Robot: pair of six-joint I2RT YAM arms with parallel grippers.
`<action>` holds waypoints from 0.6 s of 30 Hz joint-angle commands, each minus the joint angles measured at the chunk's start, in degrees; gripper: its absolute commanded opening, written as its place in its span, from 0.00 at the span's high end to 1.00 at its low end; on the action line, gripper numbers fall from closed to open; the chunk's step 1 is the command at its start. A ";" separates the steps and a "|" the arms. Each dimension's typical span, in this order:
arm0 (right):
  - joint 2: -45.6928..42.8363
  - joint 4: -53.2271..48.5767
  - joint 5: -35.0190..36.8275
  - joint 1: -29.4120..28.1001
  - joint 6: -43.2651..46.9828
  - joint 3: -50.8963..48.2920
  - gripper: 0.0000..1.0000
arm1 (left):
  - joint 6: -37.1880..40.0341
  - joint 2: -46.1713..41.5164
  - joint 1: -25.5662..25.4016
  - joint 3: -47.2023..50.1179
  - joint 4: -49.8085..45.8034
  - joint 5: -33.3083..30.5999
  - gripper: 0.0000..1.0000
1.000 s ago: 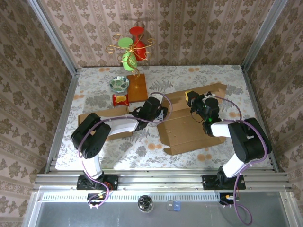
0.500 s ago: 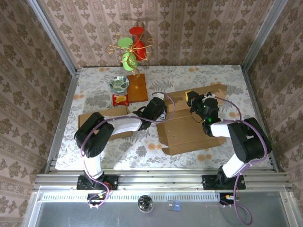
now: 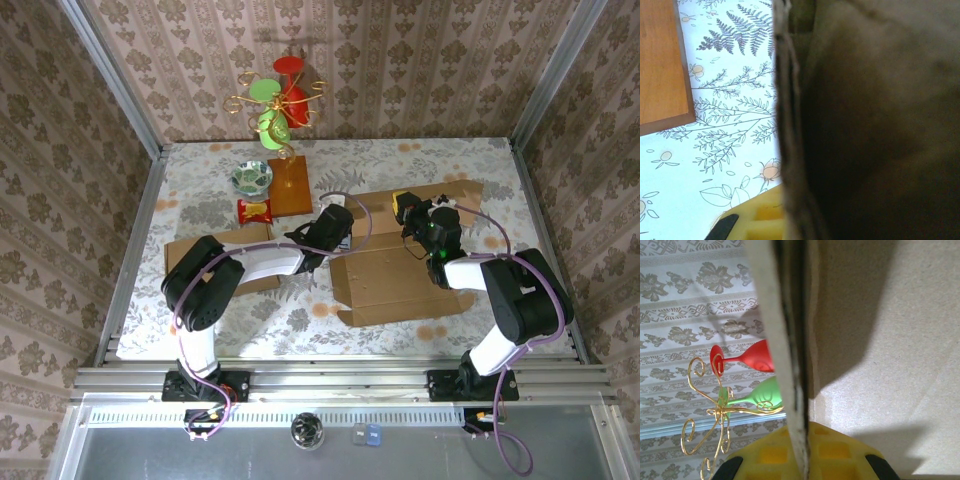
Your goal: Fold the paper box
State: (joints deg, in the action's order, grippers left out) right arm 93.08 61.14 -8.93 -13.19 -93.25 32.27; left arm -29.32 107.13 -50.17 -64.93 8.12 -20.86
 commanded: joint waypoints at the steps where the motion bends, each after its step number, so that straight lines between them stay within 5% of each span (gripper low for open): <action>1: 0.40 -4.46 -5.49 -1.88 -0.06 -0.44 1.00 | -2.14 1.17 -0.28 -1.33 -0.61 -0.13 1.00; 11: -8.58 -22.68 -6.01 -1.11 6.94 4.48 0.88 | -1.97 -1.28 0.32 -0.18 1.43 -0.23 1.00; 18: -15.86 -33.99 -5.45 0.45 9.38 6.97 0.50 | -1.64 -2.88 1.24 -0.03 -0.13 0.07 1.00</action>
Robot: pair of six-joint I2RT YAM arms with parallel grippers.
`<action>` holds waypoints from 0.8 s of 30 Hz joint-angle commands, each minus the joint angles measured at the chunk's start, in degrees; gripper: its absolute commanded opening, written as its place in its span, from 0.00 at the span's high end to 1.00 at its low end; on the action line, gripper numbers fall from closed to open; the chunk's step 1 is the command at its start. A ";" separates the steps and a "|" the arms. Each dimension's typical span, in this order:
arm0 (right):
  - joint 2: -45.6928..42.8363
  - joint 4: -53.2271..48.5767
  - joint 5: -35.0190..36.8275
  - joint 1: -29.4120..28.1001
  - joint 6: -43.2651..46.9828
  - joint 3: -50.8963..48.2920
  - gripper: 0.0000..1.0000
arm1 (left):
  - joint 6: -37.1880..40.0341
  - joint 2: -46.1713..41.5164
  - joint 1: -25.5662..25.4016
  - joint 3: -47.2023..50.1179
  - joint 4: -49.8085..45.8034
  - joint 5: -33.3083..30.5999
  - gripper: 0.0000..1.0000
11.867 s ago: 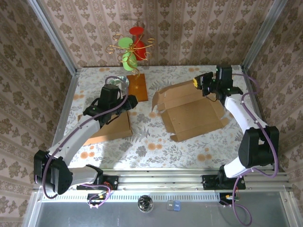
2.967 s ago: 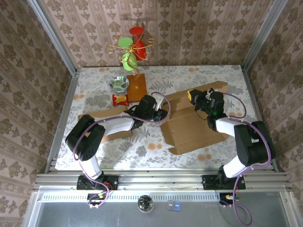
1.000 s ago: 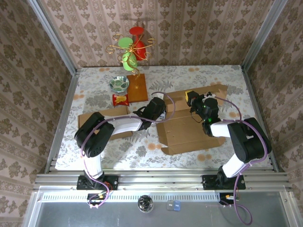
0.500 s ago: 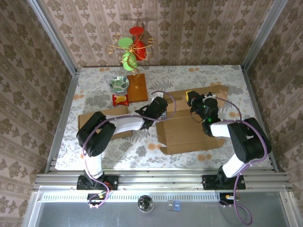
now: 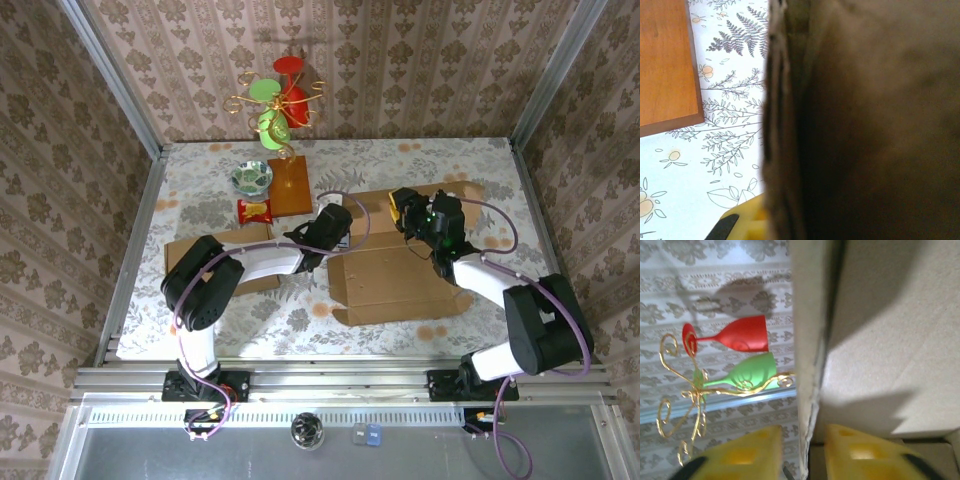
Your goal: Fold the paper box
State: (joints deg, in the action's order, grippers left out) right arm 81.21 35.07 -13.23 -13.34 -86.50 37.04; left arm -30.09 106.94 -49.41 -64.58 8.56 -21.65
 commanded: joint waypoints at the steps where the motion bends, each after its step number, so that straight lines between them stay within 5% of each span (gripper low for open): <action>1: -5.53 -10.48 -0.92 0.98 3.56 2.95 0.45 | -0.61 -2.88 0.64 -0.29 -0.78 1.32 1.00; 8: -16.79 -28.21 0.27 6.22 9.77 7.07 0.33 | -0.58 -5.67 1.50 -0.69 -3.35 2.74 1.00; 17: -24.60 -52.89 -1.09 17.52 26.01 19.24 0.38 | -3.85 -8.91 6.00 -4.26 -10.05 13.06 1.00; 24: -23.45 -62.38 4.47 19.54 38.22 32.53 0.40 | -9.47 -10.74 12.22 -6.28 -12.04 26.91 1.00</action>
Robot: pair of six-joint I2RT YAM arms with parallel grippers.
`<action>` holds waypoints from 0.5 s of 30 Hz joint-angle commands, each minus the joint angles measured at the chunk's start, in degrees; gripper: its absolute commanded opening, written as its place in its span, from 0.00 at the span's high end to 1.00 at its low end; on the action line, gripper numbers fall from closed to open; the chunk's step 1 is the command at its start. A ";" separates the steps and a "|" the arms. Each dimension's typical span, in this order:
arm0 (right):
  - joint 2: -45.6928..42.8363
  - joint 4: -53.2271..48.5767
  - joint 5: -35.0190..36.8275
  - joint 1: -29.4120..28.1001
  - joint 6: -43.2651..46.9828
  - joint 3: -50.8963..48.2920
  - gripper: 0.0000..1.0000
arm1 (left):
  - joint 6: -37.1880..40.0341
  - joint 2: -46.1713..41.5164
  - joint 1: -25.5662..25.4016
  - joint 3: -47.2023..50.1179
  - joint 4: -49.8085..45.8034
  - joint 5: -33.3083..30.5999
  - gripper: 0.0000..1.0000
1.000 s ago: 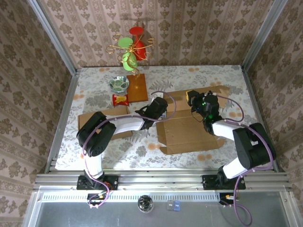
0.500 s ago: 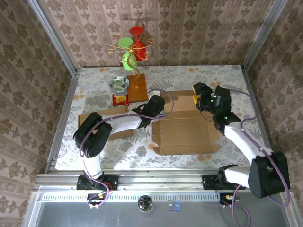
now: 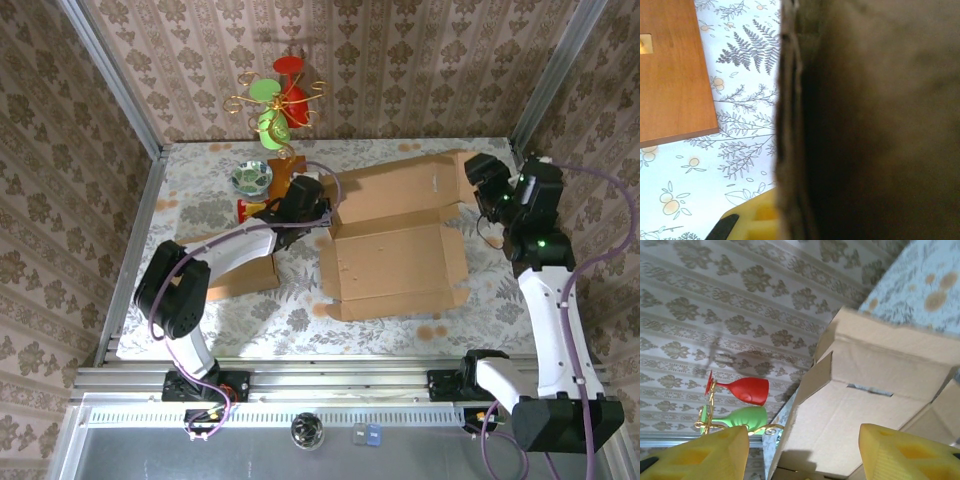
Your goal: Fold the paper box
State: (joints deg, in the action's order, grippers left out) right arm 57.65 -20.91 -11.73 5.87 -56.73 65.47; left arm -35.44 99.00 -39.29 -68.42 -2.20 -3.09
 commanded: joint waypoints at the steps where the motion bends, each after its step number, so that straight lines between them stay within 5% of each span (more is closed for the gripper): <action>1: 0.55 -6.74 3.34 0.54 9.48 5.40 0.42 | -4.94 -3.08 2.94 -2.53 -0.88 10.59 1.00; 11: 5.07 -10.33 -1.77 2.28 6.38 12.56 0.57 | -20.52 -3.42 8.34 0.56 11.30 25.33 1.00; 15: 6.63 -12.42 -5.59 3.89 7.42 12.37 0.71 | -22.96 -2.98 8.36 0.63 13.44 27.52 1.00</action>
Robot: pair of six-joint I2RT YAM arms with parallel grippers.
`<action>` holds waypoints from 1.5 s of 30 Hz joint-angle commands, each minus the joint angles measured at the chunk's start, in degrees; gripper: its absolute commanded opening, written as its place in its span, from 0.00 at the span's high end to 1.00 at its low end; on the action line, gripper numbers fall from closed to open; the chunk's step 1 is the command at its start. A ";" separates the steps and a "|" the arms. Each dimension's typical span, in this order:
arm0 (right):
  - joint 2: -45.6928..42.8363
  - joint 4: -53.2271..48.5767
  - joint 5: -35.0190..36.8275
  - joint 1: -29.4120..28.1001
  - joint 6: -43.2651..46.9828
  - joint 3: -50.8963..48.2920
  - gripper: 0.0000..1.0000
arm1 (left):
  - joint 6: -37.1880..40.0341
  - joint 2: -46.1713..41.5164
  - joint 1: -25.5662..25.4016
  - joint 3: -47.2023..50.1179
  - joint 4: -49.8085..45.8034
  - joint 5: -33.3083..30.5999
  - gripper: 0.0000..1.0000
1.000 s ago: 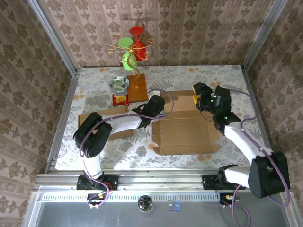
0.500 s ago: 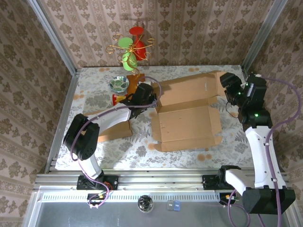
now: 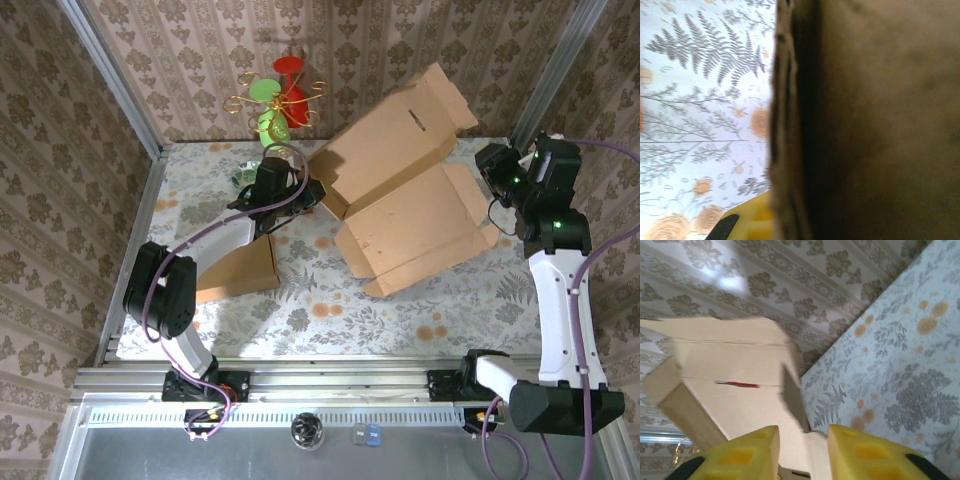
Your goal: Fold the paper box
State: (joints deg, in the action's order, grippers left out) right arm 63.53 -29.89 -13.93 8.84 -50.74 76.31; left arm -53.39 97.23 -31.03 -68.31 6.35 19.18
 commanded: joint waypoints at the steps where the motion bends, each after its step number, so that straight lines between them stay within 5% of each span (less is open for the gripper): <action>1: 0.94 -4.02 -3.66 1.38 2.13 1.64 0.71 | -5.06 -1.10 0.11 0.32 4.90 5.73 1.00; 7: 1.68 -1.67 -5.81 2.66 4.65 2.23 0.59 | -4.53 -0.82 0.53 -0.37 3.14 8.70 1.00; 22: 4.28 14.04 -23.45 3.20 -3.47 -0.91 0.51 | -4.64 2.34 1.66 -3.01 1.94 14.29 1.00; 45: 7.73 10.81 -24.65 0.31 -2.20 0.75 0.77 | -2.09 3.94 0.66 -6.74 -1.73 15.07 1.00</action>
State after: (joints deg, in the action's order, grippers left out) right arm 70.24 -16.88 -36.95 9.63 -54.00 75.61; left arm -56.12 100.92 -29.87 -71.88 4.40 32.16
